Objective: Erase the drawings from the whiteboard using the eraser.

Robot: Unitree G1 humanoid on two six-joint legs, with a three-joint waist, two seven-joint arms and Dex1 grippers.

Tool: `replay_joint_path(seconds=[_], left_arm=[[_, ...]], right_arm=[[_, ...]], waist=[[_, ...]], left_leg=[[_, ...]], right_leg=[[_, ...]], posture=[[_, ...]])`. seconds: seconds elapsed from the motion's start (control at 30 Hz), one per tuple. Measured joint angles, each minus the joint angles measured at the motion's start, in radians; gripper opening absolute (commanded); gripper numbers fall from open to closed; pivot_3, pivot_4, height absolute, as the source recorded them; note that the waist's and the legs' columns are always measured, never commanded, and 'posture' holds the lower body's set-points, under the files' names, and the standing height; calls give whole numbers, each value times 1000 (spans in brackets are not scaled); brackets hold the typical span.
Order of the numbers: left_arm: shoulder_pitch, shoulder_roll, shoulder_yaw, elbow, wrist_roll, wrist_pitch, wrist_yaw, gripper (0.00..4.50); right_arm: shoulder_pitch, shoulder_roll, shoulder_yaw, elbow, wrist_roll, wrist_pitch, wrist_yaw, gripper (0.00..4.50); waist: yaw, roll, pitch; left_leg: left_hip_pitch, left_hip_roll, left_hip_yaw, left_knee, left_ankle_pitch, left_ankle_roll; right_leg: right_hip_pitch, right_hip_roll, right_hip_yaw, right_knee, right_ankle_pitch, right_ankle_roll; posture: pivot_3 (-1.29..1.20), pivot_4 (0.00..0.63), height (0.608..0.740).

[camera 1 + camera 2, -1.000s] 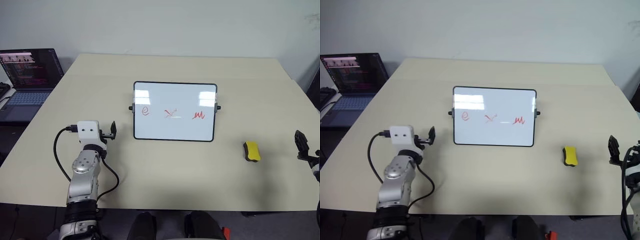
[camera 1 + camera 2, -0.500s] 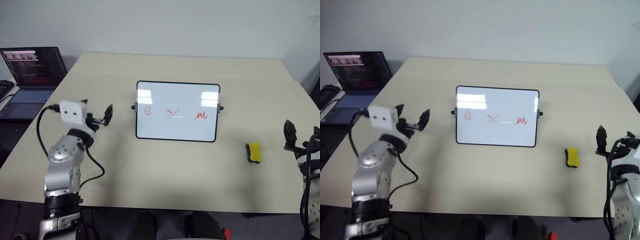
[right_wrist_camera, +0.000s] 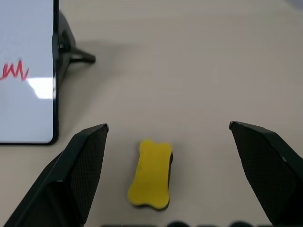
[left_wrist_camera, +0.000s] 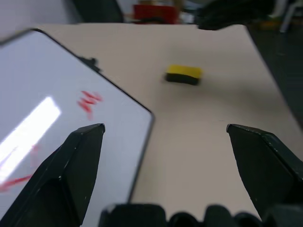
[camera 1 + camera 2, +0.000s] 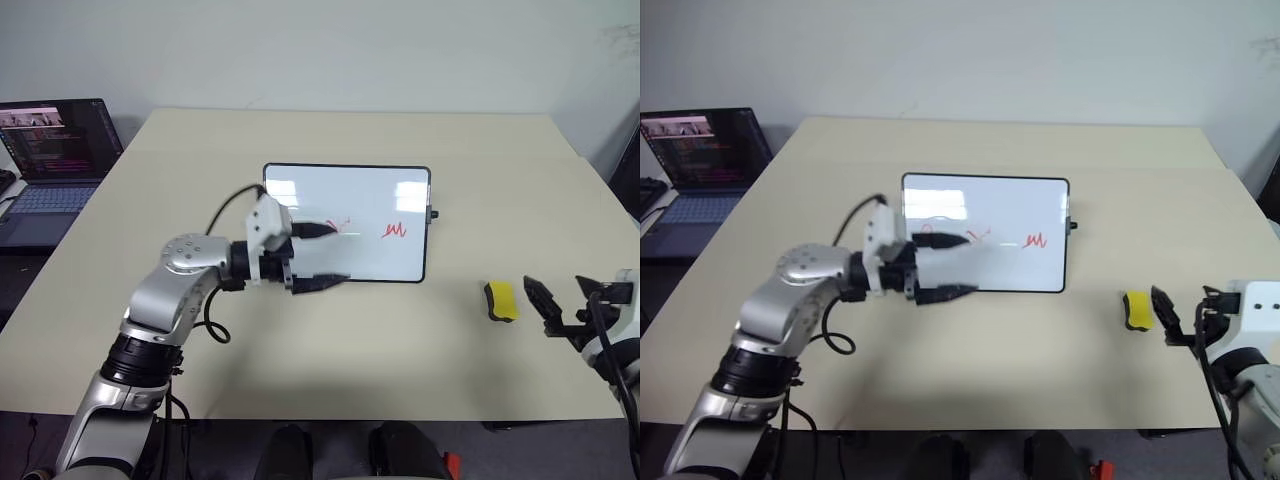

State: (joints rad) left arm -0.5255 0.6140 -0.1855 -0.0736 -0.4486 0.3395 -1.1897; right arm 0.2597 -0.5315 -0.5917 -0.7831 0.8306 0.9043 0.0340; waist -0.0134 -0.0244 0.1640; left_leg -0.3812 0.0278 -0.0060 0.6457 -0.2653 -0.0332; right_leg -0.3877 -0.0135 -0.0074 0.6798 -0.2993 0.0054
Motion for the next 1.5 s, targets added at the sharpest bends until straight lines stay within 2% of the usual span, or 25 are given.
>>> replay_joint_path(seconds=[0.1, 0.27, 0.47, 0.73, 1.23, 1.5], left_arm=[[-5, -10, -15, 4, 3, -22, -55, 4500], [-58, -83, -45, 25, 12, -42, -70, 4500], [-86, -134, -86, 48, 55, -65, -72, 4500], [-118, -159, -107, 97, 99, -105, -98, 4500], [-108, -172, -115, 120, 137, -129, -88, 4500], [-101, -172, -115, 120, 140, -129, -87, 4500]], right_arm=[[-2, 0, -20, -1, 40, 44, -43, 4479], [-10, -11, -23, 0, 56, 66, -77, 4479], [-46, -69, 65, 32, 8, 90, -70, 4479], [-150, -72, 204, 196, -122, 86, -49, 4479], [-274, 22, 246, 303, -259, 71, -18, 4479], [-279, 65, 262, 321, -302, 71, -13, 4479]], waist=[[2, 0, 0], [8, 0, 0], [5, 0, 0], [5, 0, 0], [5, -1, 0], [6, 0, 0]], left_leg=[[0, 0, -1, 0, 0, 0], [-1, -1, -1, 0, 0, 0], [-1, 0, -1, 0, 0, 0], [-1, -1, -1, 0, 0, 0], [-1, 0, -2, 0, 0, 1], [-1, 0, -2, 0, 0, 1]], right_leg=[[0, 0, 0, 0, -1, 2], [0, 0, 0, 0, -2, 3], [0, 1, 0, 0, -2, 4], [0, 1, 0, -1, -2, 4], [-1, 1, 0, -1, 0, 0], [-1, 1, 0, -1, 0, -1]], posture=[[0, 150, 740], [0, 150, 740], [0, 150, 740], [0, 150, 740], [0, 150, 740], [0, 150, 740]])
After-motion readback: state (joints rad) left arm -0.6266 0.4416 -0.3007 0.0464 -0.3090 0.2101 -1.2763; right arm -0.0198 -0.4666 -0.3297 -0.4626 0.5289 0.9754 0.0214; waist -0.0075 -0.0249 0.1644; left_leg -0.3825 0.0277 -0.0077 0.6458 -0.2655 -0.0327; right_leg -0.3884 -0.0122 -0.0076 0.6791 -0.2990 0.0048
